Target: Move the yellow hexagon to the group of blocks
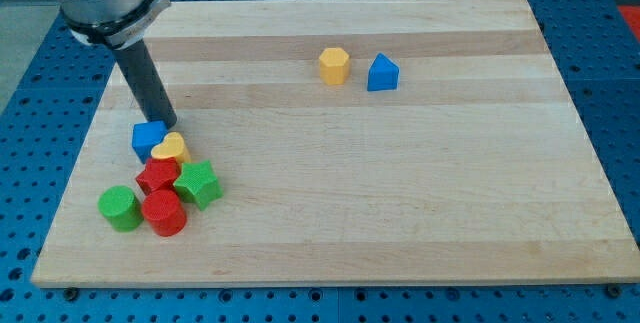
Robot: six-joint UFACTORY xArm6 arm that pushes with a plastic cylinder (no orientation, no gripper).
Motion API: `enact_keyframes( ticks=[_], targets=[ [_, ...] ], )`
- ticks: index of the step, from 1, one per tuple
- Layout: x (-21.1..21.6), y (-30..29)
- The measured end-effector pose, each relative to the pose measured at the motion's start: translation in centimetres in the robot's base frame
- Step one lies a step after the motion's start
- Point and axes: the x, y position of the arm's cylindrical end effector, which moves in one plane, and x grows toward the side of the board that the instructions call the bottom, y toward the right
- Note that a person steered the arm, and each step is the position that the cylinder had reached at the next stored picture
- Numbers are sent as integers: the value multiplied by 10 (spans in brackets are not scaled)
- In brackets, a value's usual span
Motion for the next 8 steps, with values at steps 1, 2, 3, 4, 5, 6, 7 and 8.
enact_keyframes(
  ticks=[1,2,3,4,5,6,7,8],
  targets=[
    [10,-1],
    [3,1],
    [-17,33],
    [-61,60],
    [-108,94],
    [-142,149],
    [-157,212],
    [-154,257]
  ],
)
